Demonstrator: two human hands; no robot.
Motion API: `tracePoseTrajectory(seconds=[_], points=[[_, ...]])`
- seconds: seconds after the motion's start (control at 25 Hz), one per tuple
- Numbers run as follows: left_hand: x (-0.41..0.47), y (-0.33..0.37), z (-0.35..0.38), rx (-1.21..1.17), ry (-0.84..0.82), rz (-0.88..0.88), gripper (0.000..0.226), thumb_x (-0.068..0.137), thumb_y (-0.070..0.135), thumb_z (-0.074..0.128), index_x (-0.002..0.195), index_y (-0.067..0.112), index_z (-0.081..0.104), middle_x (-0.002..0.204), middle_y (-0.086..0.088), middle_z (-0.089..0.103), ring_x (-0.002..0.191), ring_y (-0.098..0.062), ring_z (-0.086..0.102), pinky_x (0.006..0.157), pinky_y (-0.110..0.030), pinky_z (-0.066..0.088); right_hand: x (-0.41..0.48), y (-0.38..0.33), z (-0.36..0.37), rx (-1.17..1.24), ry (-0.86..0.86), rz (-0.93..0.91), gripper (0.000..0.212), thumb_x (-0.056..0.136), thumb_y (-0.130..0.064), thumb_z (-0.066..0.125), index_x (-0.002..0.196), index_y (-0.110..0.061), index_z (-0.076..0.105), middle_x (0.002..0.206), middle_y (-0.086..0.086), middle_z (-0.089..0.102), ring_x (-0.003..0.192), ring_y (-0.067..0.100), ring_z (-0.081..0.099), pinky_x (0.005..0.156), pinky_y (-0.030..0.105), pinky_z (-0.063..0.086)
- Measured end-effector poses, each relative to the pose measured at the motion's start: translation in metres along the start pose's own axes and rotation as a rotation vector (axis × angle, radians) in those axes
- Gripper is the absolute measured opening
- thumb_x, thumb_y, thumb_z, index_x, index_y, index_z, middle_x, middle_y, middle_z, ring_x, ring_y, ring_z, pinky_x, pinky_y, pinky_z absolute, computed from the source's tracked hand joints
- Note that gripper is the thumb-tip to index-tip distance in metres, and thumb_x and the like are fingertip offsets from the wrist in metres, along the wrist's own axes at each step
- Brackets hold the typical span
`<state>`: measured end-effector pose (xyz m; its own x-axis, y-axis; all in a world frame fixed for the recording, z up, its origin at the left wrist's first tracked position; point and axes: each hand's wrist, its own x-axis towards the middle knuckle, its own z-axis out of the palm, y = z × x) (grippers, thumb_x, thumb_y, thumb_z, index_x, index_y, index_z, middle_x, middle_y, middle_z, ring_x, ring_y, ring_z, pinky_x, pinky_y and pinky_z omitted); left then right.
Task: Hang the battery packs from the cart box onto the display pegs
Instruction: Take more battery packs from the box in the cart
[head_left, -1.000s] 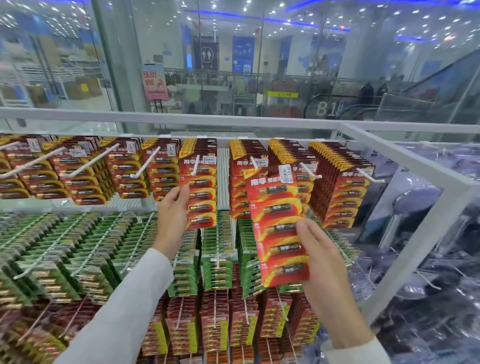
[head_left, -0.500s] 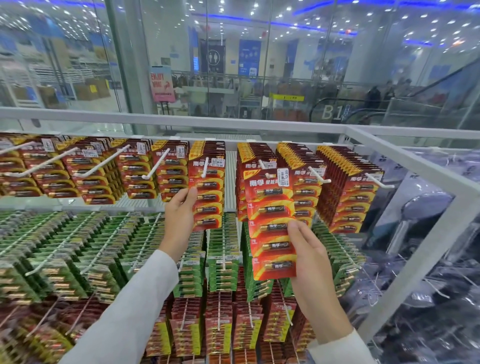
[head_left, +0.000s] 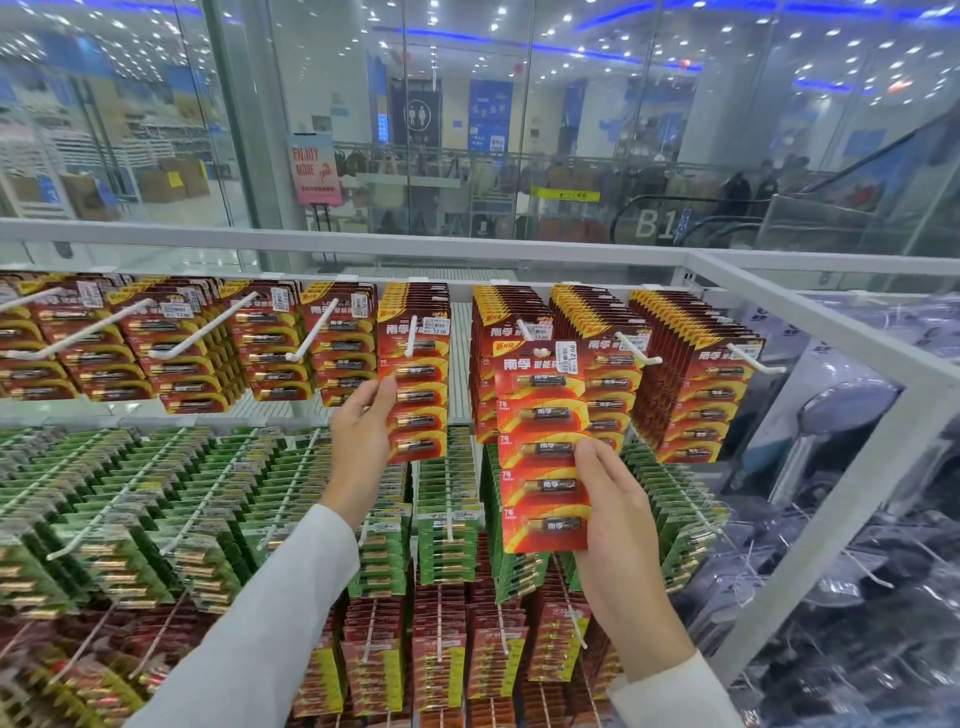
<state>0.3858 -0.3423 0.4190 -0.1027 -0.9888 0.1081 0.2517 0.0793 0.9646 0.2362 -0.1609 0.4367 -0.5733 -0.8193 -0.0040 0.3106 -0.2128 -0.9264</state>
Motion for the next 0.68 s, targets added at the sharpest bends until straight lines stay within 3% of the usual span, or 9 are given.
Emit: tracePoseTrajectory(seconds=[0.24,0.4,0.56,0.68], points=[[0.004,-0.002,-0.001,-0.023,0.019,-0.022,0.021,0.107,0.031,0.056,0.111,0.017,0.071,0.101,-0.005,0.081,0.088,-0.027,0.079,0.065,-0.037,0.064,0.042,0.014,0.018,-0.144,0.043,-0.030,0.029,0.108,-0.035,0.046,0.106,-0.022,0.072,0.100,0.008,0.078,0.089,0.028,0.076,0.074,0.041,0.063],[0.010,-0.006,-0.004,-0.002,0.045,-0.012,0.018,0.105,0.030,0.060,0.110,0.017,0.071,0.102,-0.004,0.081,0.091,-0.026,0.079,0.073,-0.039,0.064,0.074,0.023,0.029,-0.232,0.084,-0.062,0.035,0.108,-0.041,0.045,0.105,-0.017,0.070,0.101,0.012,0.076,0.086,0.026,0.074,0.071,0.032,0.061],[0.015,-0.017,-0.018,0.072,0.045,0.027,0.013,0.104,0.032,0.062,0.107,0.025,0.072,0.106,-0.002,0.079,0.100,-0.024,0.076,0.093,-0.051,0.061,0.093,0.043,0.025,-0.307,0.106,-0.067,0.040,0.103,-0.053,0.051,0.099,-0.020,0.073,0.100,0.014,0.075,0.096,0.037,0.072,0.091,0.055,0.058],[0.008,-0.026,-0.034,0.160,0.033,0.047,0.020,0.103,0.037,0.063,0.118,0.026,0.070,0.112,0.004,0.076,0.105,-0.018,0.073,0.099,-0.051,0.058,0.089,0.053,0.015,-0.302,0.140,-0.085,0.028,0.105,-0.040,0.052,0.103,-0.019,0.071,0.101,0.002,0.076,0.100,0.023,0.072,0.092,0.042,0.058]])
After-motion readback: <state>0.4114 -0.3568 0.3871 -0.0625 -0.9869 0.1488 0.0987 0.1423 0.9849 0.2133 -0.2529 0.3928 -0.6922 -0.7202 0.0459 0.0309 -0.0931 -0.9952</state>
